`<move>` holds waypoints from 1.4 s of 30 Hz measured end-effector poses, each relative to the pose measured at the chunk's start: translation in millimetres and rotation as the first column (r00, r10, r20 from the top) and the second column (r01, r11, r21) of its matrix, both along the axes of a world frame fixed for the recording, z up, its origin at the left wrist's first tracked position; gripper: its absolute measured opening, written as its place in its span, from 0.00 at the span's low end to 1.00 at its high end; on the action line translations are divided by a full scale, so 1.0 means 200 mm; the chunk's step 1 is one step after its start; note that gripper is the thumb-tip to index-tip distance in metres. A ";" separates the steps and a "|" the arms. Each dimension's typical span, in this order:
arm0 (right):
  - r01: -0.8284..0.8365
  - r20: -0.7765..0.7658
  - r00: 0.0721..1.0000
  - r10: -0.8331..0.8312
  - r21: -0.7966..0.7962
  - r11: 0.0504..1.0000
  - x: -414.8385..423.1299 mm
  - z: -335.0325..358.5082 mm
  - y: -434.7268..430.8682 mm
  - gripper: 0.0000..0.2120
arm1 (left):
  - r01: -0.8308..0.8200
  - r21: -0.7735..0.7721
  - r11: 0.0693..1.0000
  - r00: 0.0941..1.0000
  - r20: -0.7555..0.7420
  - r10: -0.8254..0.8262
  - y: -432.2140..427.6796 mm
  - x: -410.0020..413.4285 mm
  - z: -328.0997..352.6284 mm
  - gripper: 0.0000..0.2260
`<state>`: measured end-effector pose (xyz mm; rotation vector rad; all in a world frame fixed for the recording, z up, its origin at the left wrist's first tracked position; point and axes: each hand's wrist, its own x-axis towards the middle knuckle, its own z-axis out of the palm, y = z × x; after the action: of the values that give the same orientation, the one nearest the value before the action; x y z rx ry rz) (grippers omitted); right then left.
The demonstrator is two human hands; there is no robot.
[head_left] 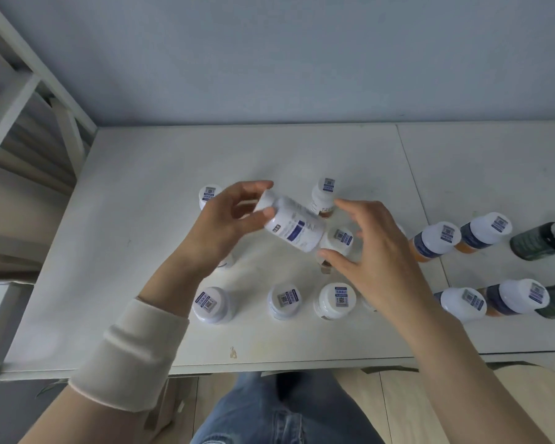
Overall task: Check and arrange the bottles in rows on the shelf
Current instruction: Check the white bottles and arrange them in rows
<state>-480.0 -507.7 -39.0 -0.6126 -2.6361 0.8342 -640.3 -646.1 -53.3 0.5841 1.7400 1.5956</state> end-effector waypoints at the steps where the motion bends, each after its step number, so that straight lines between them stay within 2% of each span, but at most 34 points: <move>1: 0.002 0.060 0.998 -0.006 0.066 0.998 0.00 0.00 0.02 0.28 | 0.013 -0.088 0.996 0.986 -0.167 -0.028 0.00 -0.01 -0.01 0.15; 4: -0.031 0.216 0.976 -0.018 0.222 0.974 -0.01 0.01 0.07 0.24 | 0.070 -0.253 0.965 0.851 -0.489 -0.190 0.04 0.00 -0.06 0.17; 7: -0.130 0.382 0.924 -0.002 0.320 0.938 -0.05 0.03 0.11 0.23 | 0.110 -0.378 0.919 0.705 -0.622 -0.340 0.08 0.01 -0.13 0.19; 12: -0.189 0.425 0.905 0.018 0.362 0.913 -0.10 0.03 0.14 0.20 | 0.093 -0.505 0.858 0.592 -0.665 -0.455 0.12 0.03 -0.20 0.19; 16: -0.198 0.411 0.911 0.038 0.352 0.915 -0.11 0.02 0.15 0.20 | 0.079 -0.524 0.848 0.574 -0.672 -0.468 0.11 0.03 -0.21 0.19; 19: -0.214 0.411 0.910 0.059 0.343 0.915 -0.10 0.03 0.14 0.20 | 0.083 -0.547 0.833 0.554 -0.669 -0.494 0.09 0.04 -0.20 0.24; 22: -0.217 0.401 0.913 0.076 0.320 0.922 -0.10 0.05 0.11 0.22 | -0.032 -0.596 0.803 0.525 -0.693 -0.494 0.00 0.01 -0.16 0.29; 25: -0.209 0.336 0.936 0.107 0.284 0.936 -0.12 0.07 0.04 0.23 | -0.179 -0.622 0.762 0.492 -0.727 -0.478 -0.17 -0.05 -0.14 0.27; 28: -0.180 0.213 0.968 0.136 0.202 0.963 -0.16 0.07 -0.06 0.21 | -0.239 -0.703 0.669 0.565 -0.662 -0.493 -0.30 -0.09 -0.16 0.23; 29: -0.168 0.168 0.976 0.139 0.176 0.970 -0.18 0.06 -0.10 0.20 | -0.244 -0.701 0.670 0.601 -0.652 -0.463 -0.32 -0.10 -0.17 0.21; 30: -0.159 0.127 0.982 0.141 0.146 0.977 -0.20 0.05 -0.14 0.19 | -0.244 -0.669 0.702 0.645 -0.653 -0.397 -0.34 -0.11 -0.18 0.20; 32: -0.142 0.034 0.990 0.140 0.036 0.989 -0.24 0.01 -0.23 0.18 | -0.245 -0.523 0.817 0.779 -0.607 -0.155 -0.39 -0.14 -0.15 0.17; 34: -0.088 -0.032 0.996 0.083 -0.223 0.971 -0.28 -0.02 -0.32 0.21 | -0.171 -0.299 0.939 0.934 -0.352 0.058 -0.45 -0.17 -0.08 0.14; 36: -0.034 0.011 0.999 0.048 -0.562 0.826 -0.33 -0.01 -0.42 0.23 | -0.041 -0.031 0.999 0.996 -0.080 0.038 -0.52 -0.19 0.00 0.14; 38: -0.057 -0.040 0.998 0.042 -0.809 0.586 -0.36 -0.01 -0.50 0.21 | 0.054 0.127 0.990 0.999 -0.005 -0.054 -0.58 -0.19 0.04 0.14; 39: -0.109 -0.106 0.994 0.032 -0.872 0.477 -0.37 -0.01 -0.52 0.19 | 0.068 0.166 0.984 0.998 0.005 -0.070 -0.60 -0.19 0.05 0.14; 40: -0.165 -0.171 0.985 0.023 -0.893 0.418 -0.37 -0.01 -0.54 0.17 | 0.057 0.184 0.981 0.998 0.007 -0.059 -0.62 -0.19 0.05 0.14; 42: -0.236 -0.257 0.966 0.010 -0.869 0.435 -0.37 -0.02 -0.58 0.21 | 0.004 0.189 0.982 1.000 0.011 -0.006 -0.65 -0.20 0.04 0.12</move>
<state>-553.9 -624.2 -43.0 -0.4815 -1.8353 2.2623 -679.4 -775.4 -45.6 0.6677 1.5880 1.7694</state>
